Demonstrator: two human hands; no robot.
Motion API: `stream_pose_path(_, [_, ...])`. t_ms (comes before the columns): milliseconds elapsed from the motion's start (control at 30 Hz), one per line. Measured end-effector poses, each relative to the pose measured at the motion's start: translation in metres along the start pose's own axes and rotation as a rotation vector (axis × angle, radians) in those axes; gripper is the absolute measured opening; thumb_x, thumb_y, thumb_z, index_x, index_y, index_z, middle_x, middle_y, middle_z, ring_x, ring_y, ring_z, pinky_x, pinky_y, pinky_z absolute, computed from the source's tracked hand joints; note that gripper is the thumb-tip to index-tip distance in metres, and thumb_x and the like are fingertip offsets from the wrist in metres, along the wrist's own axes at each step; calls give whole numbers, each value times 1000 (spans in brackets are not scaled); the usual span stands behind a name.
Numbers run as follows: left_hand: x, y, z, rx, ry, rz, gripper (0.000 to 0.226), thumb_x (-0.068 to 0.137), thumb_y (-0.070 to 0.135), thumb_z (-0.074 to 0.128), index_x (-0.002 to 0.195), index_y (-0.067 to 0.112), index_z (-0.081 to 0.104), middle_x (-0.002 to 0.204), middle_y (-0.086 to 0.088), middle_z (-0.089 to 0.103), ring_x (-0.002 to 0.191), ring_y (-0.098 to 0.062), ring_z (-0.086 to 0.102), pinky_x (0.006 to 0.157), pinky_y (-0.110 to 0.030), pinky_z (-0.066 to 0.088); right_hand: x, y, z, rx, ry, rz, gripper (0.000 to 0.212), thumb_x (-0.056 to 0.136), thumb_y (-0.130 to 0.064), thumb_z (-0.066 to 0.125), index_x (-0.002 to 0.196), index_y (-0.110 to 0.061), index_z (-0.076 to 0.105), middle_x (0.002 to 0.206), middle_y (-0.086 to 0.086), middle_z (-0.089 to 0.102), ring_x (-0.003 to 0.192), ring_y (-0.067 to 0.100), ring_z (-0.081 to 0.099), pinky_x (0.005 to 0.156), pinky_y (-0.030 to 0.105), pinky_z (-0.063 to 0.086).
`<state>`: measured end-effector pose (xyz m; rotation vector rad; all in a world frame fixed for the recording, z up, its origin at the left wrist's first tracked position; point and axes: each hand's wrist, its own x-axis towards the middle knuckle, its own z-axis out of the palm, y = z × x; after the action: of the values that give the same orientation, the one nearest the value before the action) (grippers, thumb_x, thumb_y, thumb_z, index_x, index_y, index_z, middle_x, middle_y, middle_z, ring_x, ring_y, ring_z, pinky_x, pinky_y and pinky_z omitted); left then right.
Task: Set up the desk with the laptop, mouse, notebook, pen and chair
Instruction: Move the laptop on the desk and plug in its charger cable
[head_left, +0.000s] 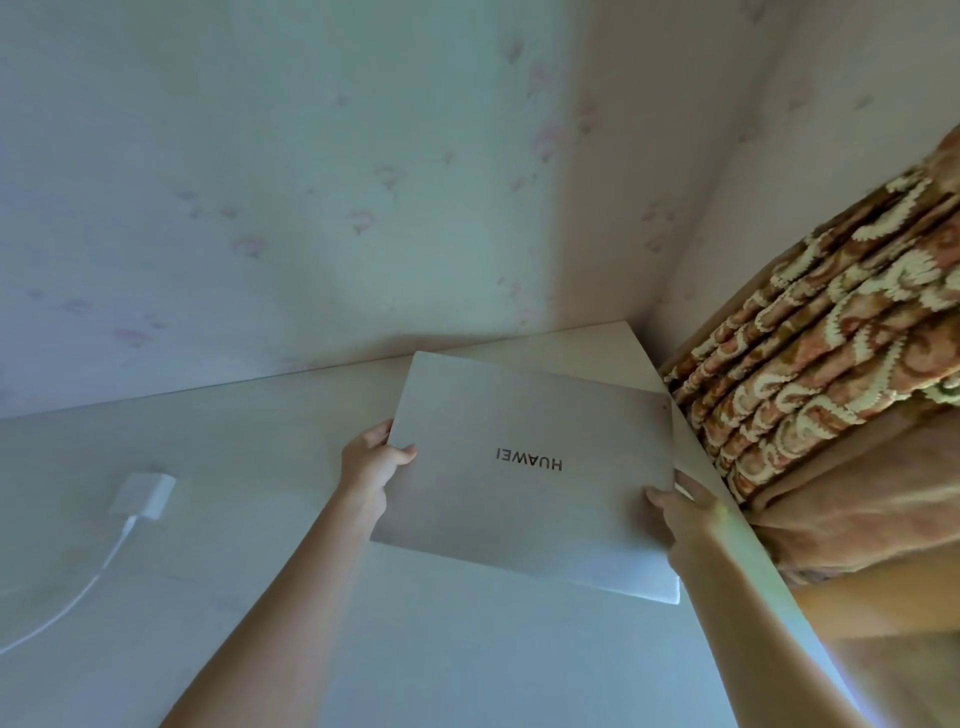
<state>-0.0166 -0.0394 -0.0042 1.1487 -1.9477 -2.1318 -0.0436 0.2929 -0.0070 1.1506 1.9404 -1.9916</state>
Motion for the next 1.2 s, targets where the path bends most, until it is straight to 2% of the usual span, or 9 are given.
stream_pose_path(167, [-32, 10, -57, 27, 50, 16, 42, 75, -11, 70, 109, 14, 69, 94, -6, 72, 81, -22, 65, 77, -30, 48, -44, 4, 14, -22, -93, -25, 51, 78, 10, 65, 124, -10, 58, 97, 15, 62, 86, 28, 57, 77, 36, 45])
stream_pose_path(367, [-92, 2, -144, -41, 244, -32, 46, 74, -14, 68, 112, 11, 69, 96, -11, 69, 79, -23, 63, 69, -28, 47, -121, 23, 43, -59, -256, -47, 53, 79, 14, 61, 127, -7, 51, 102, 18, 60, 73, 26, 57, 59, 27, 43])
stream_pose_path(500, [-131, -16, -212, -55, 339, -54, 50, 75, -13, 69, 121, 5, 65, 106, -14, 69, 87, -27, 64, 76, -32, 46, -176, 46, 62, -100, -350, -45, 52, 79, 18, 57, 126, -4, 49, 103, 17, 60, 81, 27, 56, 56, 27, 42])
stream_pose_path(633, [-169, -35, -283, -35, 394, -71, 50, 75, -17, 66, 122, 1, 63, 108, -15, 68, 90, -26, 63, 82, -31, 47, -236, 73, 80, -158, -408, -65, 50, 79, 16, 58, 122, -8, 50, 104, 19, 62, 82, 30, 59, 59, 29, 46])
stream_pose_path(767, [-194, -60, -357, -8, 430, -113, 48, 78, -15, 66, 123, -1, 62, 114, -18, 67, 91, -26, 61, 82, -32, 45, -298, 107, 110, -240, -487, -117, 50, 78, 13, 57, 117, -19, 51, 94, 15, 62, 72, 28, 59, 57, 29, 46])
stream_pose_path(867, [-207, -74, -411, 41, 436, -151, 48, 81, -11, 67, 126, 3, 60, 119, -14, 66, 95, -27, 59, 84, -33, 44, -337, 138, 135, -291, -500, -121, 50, 78, 11, 55, 114, -22, 50, 92, 15, 64, 69, 26, 60, 54, 29, 46])
stream_pose_path(967, [-211, -87, -461, 43, 410, -160, 53, 78, -15, 67, 126, 6, 61, 110, -9, 66, 99, -28, 61, 90, -37, 47, -366, 173, 157, -330, -484, -114, 50, 77, 12, 55, 116, -18, 51, 89, 16, 64, 68, 29, 60, 56, 30, 47])
stream_pose_path(1033, [-210, -94, -489, 56, 376, -180, 58, 78, -15, 68, 129, 10, 60, 113, -9, 66, 103, -29, 61, 95, -41, 48, -382, 197, 168, -356, -453, -102, 50, 76, 11, 57, 118, -16, 50, 89, 15, 64, 69, 29, 60, 57, 30, 47])
stream_pose_path(1200, [-212, -112, -526, 89, 315, -219, 64, 80, -15, 67, 136, 12, 53, 127, -12, 61, 99, -25, 56, 87, -34, 46, -405, 233, 182, -470, -367, -136, 52, 77, 8, 57, 122, -16, 48, 81, 6, 58, 71, 23, 56, 57, 29, 44])
